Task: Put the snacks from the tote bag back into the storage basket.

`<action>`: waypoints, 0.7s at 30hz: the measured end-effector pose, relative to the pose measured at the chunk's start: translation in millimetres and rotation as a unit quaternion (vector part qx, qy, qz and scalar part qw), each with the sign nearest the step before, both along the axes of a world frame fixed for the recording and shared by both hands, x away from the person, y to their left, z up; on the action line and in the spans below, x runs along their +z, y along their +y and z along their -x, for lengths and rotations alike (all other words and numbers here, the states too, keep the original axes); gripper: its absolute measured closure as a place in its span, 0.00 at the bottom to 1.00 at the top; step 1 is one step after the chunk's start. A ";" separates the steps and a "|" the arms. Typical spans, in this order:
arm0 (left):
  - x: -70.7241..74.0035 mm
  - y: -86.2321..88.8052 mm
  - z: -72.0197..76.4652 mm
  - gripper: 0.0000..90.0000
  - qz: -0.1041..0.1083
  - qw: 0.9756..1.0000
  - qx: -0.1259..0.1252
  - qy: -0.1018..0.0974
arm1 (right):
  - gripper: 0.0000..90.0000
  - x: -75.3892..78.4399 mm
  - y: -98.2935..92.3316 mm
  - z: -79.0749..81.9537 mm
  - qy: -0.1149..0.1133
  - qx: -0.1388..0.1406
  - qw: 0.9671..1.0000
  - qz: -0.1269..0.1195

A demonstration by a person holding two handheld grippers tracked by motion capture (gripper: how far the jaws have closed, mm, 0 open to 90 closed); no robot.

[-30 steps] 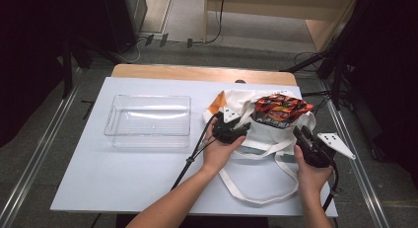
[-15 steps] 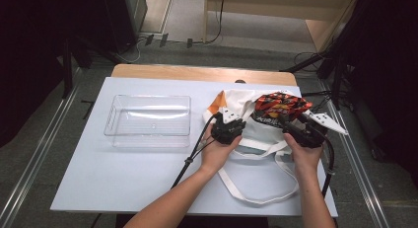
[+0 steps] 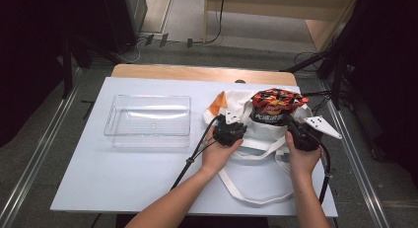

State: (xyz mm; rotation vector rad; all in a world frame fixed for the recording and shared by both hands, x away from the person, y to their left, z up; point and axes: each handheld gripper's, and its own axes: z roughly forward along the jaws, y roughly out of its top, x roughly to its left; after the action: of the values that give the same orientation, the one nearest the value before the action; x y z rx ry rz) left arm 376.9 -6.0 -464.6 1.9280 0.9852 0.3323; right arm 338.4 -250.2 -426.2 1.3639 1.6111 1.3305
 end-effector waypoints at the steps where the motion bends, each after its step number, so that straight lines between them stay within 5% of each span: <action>1: -0.2 -0.1 0.2 0.85 0.000 1.000 0.000 -0.001 | 1.00 1.5 0.1 0.9 -0.004 0.000 1.000 -0.001; 16: -1.2 -6.7 10.2 0.74 -0.035 0.999 -0.008 -0.041 | 1.00 39.4 -1.8 18.7 -0.064 0.016 0.995 -0.072; 21: -3.0 -7.7 11.4 0.69 -0.054 0.997 -0.015 -0.044 | 1.00 49.7 -6.6 22.0 -0.083 0.030 0.990 -0.109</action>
State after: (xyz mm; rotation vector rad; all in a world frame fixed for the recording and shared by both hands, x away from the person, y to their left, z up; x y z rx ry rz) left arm 365.5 -13.7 -467.7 2.0055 0.8957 0.4569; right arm 316.4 -256.9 -376.4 1.2986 1.4375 1.6514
